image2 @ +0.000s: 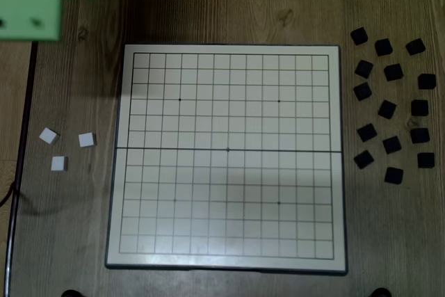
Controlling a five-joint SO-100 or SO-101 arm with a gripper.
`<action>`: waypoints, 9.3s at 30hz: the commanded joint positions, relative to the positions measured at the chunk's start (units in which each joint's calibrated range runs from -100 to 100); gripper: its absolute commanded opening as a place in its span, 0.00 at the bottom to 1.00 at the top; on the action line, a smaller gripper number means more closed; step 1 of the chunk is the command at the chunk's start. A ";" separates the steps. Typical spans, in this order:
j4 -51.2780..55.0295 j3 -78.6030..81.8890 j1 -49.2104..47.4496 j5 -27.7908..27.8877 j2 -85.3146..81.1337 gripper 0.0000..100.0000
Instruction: Grasp a White stone and put it on the board on position (0,0).
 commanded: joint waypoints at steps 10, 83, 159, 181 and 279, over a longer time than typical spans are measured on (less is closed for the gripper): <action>2.77 -16.84 -1.08 -1.90 3.46 0.06; -23.44 -31.72 0.20 23.35 47.46 0.14; -16.83 -0.22 5.29 15.14 14.82 0.06; 4.67 -9.59 -11.46 -12.89 -9.43 0.06; -13.93 -15.87 -43.41 -19.44 33.47 0.06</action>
